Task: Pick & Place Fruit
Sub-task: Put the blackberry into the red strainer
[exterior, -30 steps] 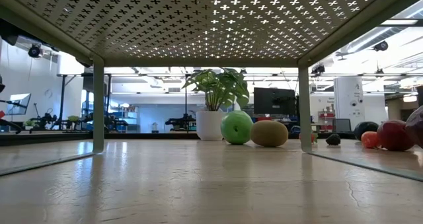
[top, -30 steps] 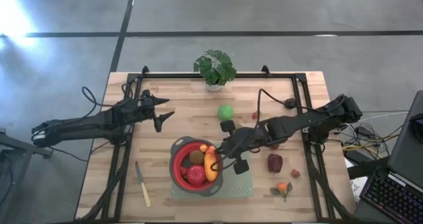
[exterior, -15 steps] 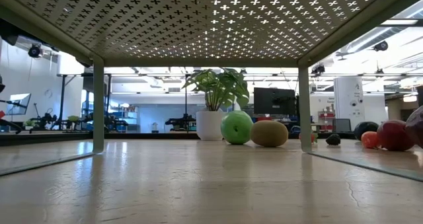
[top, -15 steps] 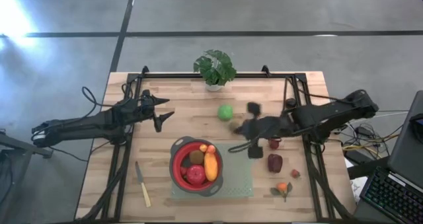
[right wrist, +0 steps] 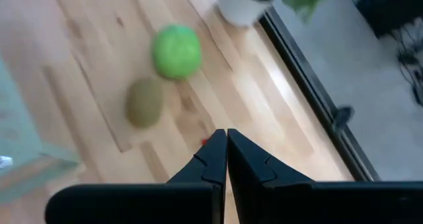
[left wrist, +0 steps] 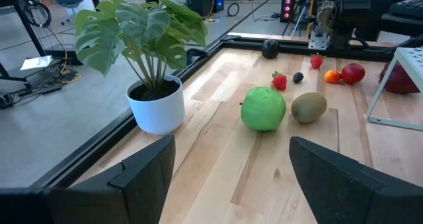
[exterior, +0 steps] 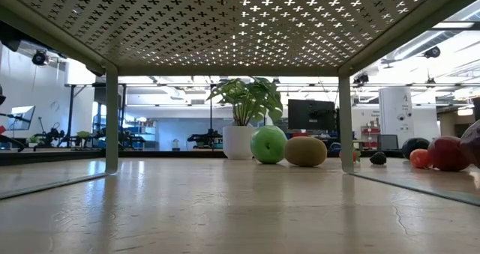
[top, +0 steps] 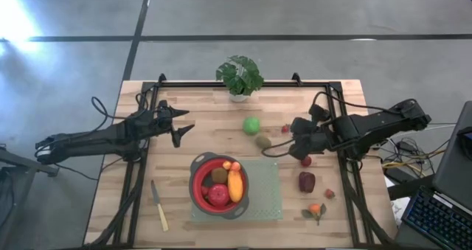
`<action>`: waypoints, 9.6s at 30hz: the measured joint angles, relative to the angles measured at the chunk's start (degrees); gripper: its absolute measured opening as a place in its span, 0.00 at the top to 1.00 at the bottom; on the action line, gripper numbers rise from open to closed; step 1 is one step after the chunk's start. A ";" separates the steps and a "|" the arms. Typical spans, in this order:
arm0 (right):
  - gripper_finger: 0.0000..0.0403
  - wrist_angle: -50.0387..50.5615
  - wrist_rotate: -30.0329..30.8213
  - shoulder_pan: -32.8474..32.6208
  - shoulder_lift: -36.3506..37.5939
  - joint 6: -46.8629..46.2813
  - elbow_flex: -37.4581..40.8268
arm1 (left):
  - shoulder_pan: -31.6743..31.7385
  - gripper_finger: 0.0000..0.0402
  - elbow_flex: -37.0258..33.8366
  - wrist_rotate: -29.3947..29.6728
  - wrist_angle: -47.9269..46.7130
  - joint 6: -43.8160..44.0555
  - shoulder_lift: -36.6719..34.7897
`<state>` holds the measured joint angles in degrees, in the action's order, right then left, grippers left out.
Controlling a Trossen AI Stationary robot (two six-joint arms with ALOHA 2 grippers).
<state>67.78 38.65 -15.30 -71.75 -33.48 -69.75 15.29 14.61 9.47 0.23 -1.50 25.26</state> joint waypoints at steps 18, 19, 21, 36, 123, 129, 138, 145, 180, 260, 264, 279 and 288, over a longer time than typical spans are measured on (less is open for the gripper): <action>0.98 3.60 -6.92 13.27 6.76 -8.58 17.87 | 0.00 0.25 0.00 0.00 -0.02 0.00 0.02; 0.98 3.56 -7.56 14.48 7.12 -8.50 18.41 | 0.00 0.25 0.00 0.00 -0.02 0.00 0.02; 0.98 3.33 -8.77 16.73 7.66 -7.61 19.33 | -0.01 0.25 0.00 0.00 -0.02 0.00 0.01; 0.98 -2.39 -17.33 25.98 8.64 1.80 21.66 | 0.00 0.25 0.00 0.00 -0.02 0.00 0.00; 0.50 -21.76 -30.91 30.20 -12.72 7.57 24.89 | 0.00 0.25 0.00 0.00 -0.04 0.00 0.02; 0.48 -21.96 -31.21 30.20 -15.61 8.07 24.98 | 0.00 0.25 0.00 0.00 -0.04 0.02 0.01; 0.55 -22.76 -31.45 30.18 -18.63 11.08 24.89 | 0.00 0.25 0.00 0.00 -0.04 0.00 0.02; 0.68 -23.41 -31.94 30.18 -18.51 11.50 24.96 | 0.00 0.25 0.00 0.00 -0.04 0.00 0.02; 0.55 -27.14 -31.71 30.20 -18.27 14.41 25.00 | 0.00 0.25 0.00 0.00 -0.03 0.00 0.00; 0.75 -79.83 -33.13 -4.10 11.67 21.45 24.98 | -37.62 0.26 22.97 28.77 23.28 -52.37 30.04; 0.77 -82.80 -33.22 -5.05 9.61 21.91 24.98 | -41.72 0.27 27.47 41.61 22.16 -58.23 36.92; 0.77 -92.32 -36.67 -5.20 4.62 24.60 24.94 | -44.34 0.27 39.98 43.75 21.73 -68.13 50.39; 0.74 -95.05 -37.62 -5.21 2.06 24.73 24.17 | -46.72 0.28 49.08 43.28 21.83 -76.49 61.76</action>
<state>-27.27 1.04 -20.51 -69.69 -8.75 -45.58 -31.44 63.69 52.75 22.06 -77.98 87.02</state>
